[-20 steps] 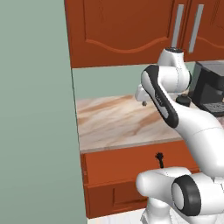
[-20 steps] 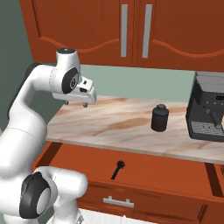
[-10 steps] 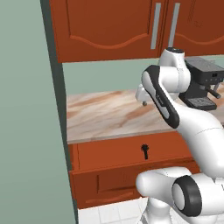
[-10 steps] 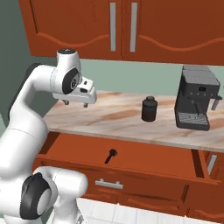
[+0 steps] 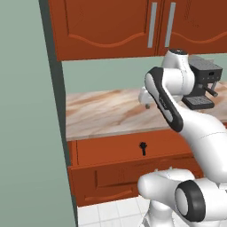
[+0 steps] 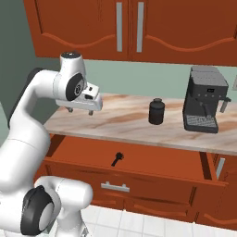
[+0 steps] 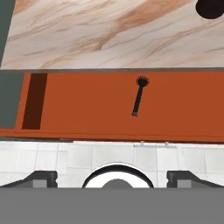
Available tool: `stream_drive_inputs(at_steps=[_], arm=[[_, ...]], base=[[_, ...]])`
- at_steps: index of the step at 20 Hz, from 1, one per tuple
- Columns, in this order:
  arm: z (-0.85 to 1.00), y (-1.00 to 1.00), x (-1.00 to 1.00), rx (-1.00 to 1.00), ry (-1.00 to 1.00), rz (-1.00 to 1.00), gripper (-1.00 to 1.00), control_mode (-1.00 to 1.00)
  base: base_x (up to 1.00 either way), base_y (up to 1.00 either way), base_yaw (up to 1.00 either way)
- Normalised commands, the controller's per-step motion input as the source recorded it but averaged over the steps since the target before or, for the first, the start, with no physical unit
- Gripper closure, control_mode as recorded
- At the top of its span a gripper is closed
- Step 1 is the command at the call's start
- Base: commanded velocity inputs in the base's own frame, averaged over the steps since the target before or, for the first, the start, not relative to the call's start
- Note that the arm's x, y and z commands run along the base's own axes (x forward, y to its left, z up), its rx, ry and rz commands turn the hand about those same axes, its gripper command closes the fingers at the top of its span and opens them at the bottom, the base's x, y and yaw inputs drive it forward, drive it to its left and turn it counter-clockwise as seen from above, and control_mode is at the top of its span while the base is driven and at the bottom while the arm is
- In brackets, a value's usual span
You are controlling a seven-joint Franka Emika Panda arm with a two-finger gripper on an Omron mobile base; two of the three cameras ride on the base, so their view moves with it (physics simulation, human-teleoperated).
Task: Pick the dish brush from the drawer and place it on the counter.
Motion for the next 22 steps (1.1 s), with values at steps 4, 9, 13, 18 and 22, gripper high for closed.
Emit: stream_drive_inputs(at_steps=[4,9,13,18,22], arm=[[-0.28,0.0,0.0,-0.06,0.0,0.0,-1.0,-1.0],[-0.46,0.18,0.17,-0.14,0.03,0.0,-1.0,-1.0],[-0.56,0.24,0.3,-0.18,0.1,0.0,-1.0,-1.0],[-0.51,0.02,0.36,-0.07,0.11,0.0,-1.0,-1.0],[-0.48,-0.03,0.31,0.0,0.14,0.0,-1.0,-1.0]], base=[[0.0,0.0,0.0],[0.0,0.0,0.0],[0.0,0.0,0.0],[0.0,0.0,0.0],[0.0,0.0,0.0]])
